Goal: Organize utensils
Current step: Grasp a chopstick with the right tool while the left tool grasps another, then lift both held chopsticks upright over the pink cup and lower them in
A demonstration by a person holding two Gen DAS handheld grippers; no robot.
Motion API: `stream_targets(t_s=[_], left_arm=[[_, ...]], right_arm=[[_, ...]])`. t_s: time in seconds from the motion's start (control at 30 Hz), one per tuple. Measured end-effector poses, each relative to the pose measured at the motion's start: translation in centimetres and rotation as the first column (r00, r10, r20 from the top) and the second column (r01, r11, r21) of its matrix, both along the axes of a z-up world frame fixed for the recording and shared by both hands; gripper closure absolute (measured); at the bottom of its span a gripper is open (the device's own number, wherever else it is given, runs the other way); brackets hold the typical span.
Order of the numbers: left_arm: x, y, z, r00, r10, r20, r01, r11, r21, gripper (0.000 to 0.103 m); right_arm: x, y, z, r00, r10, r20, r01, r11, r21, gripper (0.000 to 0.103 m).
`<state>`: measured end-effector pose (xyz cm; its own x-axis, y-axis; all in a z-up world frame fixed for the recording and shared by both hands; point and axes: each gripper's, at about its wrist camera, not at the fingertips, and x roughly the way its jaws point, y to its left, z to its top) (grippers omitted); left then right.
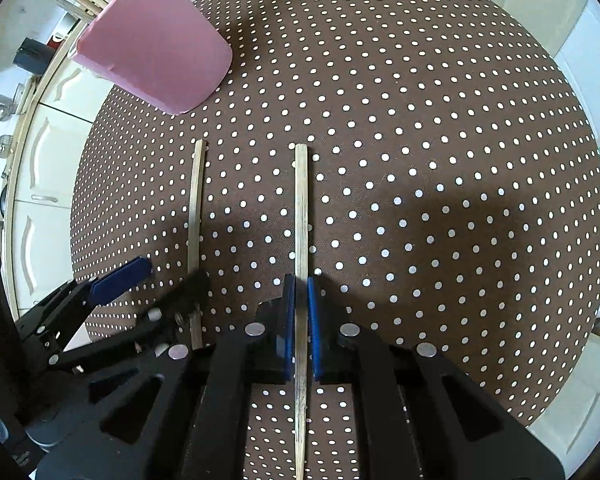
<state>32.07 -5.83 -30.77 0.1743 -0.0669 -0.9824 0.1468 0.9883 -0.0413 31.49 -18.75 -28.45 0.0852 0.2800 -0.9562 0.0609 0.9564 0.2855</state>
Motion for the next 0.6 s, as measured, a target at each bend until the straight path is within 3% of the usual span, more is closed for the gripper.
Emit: stream_targets(t_s=[0.2, 0.6], left_arm=[[1.5, -1.1, 0.9, 0.999, 0.010, 0.035, -0.011, 1.000, 0.010, 0.094], [-2.5, -1.7, 2.6, 0.998, 0.006, 0.068, -0.007, 1.000, 0.016, 0.097]], right_arm=[[0.1, 0.0, -0.1, 1.000, 0.010, 0.008, -0.010, 1.000, -0.013, 0.098], [0.6, -1.7, 2.9, 0.998, -0.015, 0.066, 0.016, 1.000, -0.024, 0.098]])
